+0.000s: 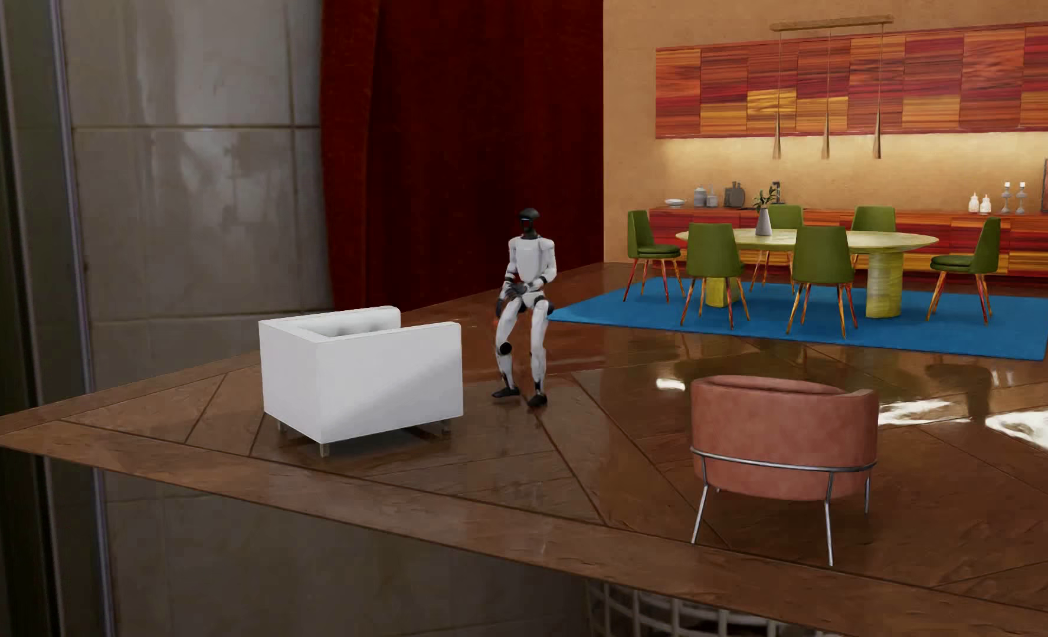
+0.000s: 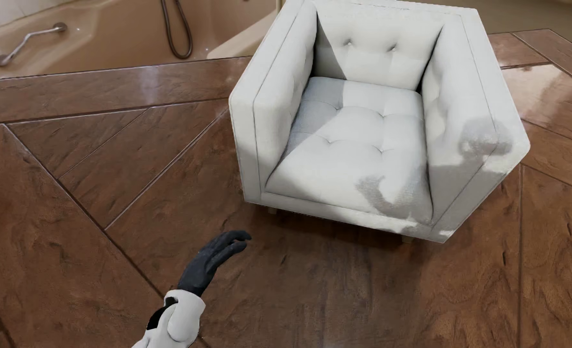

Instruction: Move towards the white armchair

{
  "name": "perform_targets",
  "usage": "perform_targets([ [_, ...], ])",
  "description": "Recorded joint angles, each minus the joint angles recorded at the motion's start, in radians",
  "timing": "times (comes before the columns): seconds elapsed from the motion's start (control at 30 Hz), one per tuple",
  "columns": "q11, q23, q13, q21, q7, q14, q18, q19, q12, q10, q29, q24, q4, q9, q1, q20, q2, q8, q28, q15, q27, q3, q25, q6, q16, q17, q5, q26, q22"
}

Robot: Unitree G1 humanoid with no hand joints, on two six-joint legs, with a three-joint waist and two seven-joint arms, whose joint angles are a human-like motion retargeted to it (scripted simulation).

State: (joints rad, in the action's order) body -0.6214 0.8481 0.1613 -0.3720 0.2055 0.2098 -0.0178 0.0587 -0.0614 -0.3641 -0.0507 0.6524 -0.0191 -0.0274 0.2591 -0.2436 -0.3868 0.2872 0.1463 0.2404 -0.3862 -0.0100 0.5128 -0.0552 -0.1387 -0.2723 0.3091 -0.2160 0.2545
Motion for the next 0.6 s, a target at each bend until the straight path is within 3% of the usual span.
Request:
perform_targets([
  [0.03, 0.143, 0.008, 0.045, -0.008, -0.018, -0.005, 0.004, -0.056, 0.002, 0.036, 0.009, -0.004, -0.001, 0.005, -0.016, -0.005, 0.041, -0.002, -0.024, -0.097, 0.001, 0.005, -0.016, -0.004, -0.011, 0.0, -0.042, 0.016, 0.0],
  [0.07, 0.196, 0.004, 0.091, -0.005, -0.035, -0.002, 0.01, -0.06, 0.001, 0.038, 0.012, -0.015, -0.007, 0.009, -0.016, -0.002, 0.075, 0.033, -0.039, -0.079, 0.003, 0.006, -0.035, -0.009, -0.014, 0.001, -0.041, 0.039, 0.015],
  [0.13, 0.268, 0.004, 0.143, -0.004, -0.062, 0.013, 0.018, -0.026, -0.024, 0.029, 0.017, -0.027, -0.003, 0.012, -0.009, 0.047, 0.125, 0.077, -0.031, -0.101, -0.007, 0.007, -0.063, -0.009, -0.004, 0.038, -0.052, 0.131, 0.078],
  [0.2, 0.282, 0.012, 0.134, -0.038, -0.07, 0.032, 0.033, -0.025, -0.084, 0.021, 0.068, -0.019, 0.014, 0.013, -0.006, 0.168, 0.132, 0.089, 0.046, -0.097, -0.009, 0.006, -0.06, -0.004, 0.051, 0.064, -0.069, 0.238, 0.16],
  [0.27, 0.296, 0.01, 0.073, -0.071, -0.057, 0.041, 0.044, -0.037, -0.144, 0.035, 0.073, -0.098, 0.036, 0.017, -0.021, 0.308, 0.136, 0.082, 0.102, -0.096, 0.005, 0.0, -0.039, 0.001, 0.117, 0.067, -0.094, 0.32, 0.251],
  [0.3, 0.302, 0.009, 0.025, -0.071, -0.048, 0.044, 0.051, -0.038, -0.167, 0.042, 0.043, -0.134, 0.049, 0.018, -0.029, 0.341, 0.138, 0.073, 0.1, -0.096, 0.002, -0.003, -0.034, 0.003, 0.121, 0.079, -0.109, 0.35, 0.305],
  [0.33, 0.305, 0.002, -0.024, -0.079, -0.037, 0.048, 0.058, -0.041, -0.195, 0.044, 0.02, -0.136, 0.063, 0.02, -0.035, 0.341, 0.138, 0.061, 0.07, -0.094, 0.012, -0.003, -0.019, 0.006, 0.101, 0.081, -0.124, 0.373, 0.363],
  [0.37, 0.304, -0.006, -0.076, -0.111, -0.026, 0.053, 0.064, -0.045, -0.208, 0.037, 0.006, -0.104, 0.077, 0.022, -0.037, 0.312, 0.137, 0.051, 0.02, -0.091, 0.02, -0.003, 0.034, 0.008, 0.078, 0.079, -0.137, 0.412, 0.417],
  [0.4, 0.299, -0.028, -0.122, -0.103, -0.02, 0.061, 0.069, -0.051, -0.229, 0.021, -0.011, -0.061, 0.091, 0.022, -0.033, 0.277, 0.134, 0.044, -0.046, -0.085, 0.023, -0.003, 0.041, 0.01, 0.049, 0.088, -0.149, 0.436, 0.466],
  [0.47, 0.278, -0.117, -0.175, -0.048, -0.013, 0.082, 0.078, -0.061, -0.242, -0.028, -0.053, 0.013, 0.117, 0.021, -0.013, 0.23, 0.124, 0.037, -0.175, -0.066, 0.079, -0.006, -0.007, 0.016, 0.007, 0.106, -0.167, 0.469, 0.543],
  [0.53, 0.236, -0.205, -0.208, -0.03, -0.019, 0.117, 0.089, -0.072, -0.24, -0.118, -0.1, 0.047, 0.148, 0.017, 0.027, 0.242, 0.108, 0.032, -0.222, -0.035, 0.14, -0.012, -0.021, 0.025, -0.008, 0.105, -0.185, 0.489, 0.574],
  [0.6, 0.184, -0.277, -0.219, -0.026, -0.048, 0.125, 0.103, -0.082, -0.226, -0.274, -0.123, 0.061, 0.177, 0.01, 0.106, 0.268, 0.095, 0.045, -0.213, 0.009, 0.168, -0.016, -0.01, 0.036, -0.015, 0.095, -0.192, 0.473, 0.554],
])
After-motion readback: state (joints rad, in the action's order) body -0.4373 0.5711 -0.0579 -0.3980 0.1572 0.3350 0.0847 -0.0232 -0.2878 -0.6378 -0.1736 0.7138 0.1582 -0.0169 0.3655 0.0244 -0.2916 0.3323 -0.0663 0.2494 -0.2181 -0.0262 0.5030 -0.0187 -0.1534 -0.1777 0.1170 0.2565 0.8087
